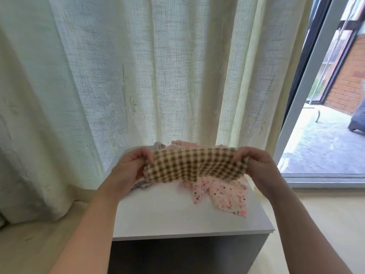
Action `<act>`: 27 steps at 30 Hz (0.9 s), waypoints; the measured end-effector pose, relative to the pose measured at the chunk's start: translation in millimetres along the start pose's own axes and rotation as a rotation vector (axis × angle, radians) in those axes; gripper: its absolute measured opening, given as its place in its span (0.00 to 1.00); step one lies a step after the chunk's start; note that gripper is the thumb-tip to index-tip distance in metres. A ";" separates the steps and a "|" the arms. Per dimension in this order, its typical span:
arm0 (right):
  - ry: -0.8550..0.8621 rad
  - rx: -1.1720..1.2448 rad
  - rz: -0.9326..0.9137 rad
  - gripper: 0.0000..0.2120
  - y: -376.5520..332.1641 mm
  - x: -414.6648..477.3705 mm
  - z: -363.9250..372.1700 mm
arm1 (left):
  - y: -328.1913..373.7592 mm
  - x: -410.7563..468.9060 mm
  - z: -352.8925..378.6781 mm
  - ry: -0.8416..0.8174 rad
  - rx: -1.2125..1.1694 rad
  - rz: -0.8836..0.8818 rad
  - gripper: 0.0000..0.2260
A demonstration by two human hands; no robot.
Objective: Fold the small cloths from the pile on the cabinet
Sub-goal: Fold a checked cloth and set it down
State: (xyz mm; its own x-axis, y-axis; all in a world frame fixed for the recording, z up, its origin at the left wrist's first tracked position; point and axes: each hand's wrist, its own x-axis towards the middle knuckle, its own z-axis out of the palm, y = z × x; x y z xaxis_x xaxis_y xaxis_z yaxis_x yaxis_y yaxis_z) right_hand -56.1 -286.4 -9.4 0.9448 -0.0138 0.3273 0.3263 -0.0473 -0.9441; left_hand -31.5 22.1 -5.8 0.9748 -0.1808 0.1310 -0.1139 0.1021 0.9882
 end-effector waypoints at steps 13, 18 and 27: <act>0.069 -0.099 -0.074 0.18 2.2 2.0 -1.3 | 3.7 8.1 -3.2 0.240 0.096 0.143 0.14; 0.085 -0.103 -0.112 0.26 3.2 3.6 -4.7 | 2.5 8.2 -3.4 0.197 0.059 0.131 0.13; -0.047 -0.510 0.043 0.33 16.2 6.7 1.6 | 3.0 11.8 19.2 0.238 0.212 0.080 0.16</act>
State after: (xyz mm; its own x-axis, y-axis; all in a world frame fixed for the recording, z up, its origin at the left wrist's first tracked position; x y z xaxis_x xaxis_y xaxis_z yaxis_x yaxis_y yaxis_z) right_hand -44.4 -285.7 -22.6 0.9611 0.0185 0.2756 0.2432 -0.5293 -0.8128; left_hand -24.0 1.6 0.2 0.9758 0.0562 0.2114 -0.2049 -0.1036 0.9733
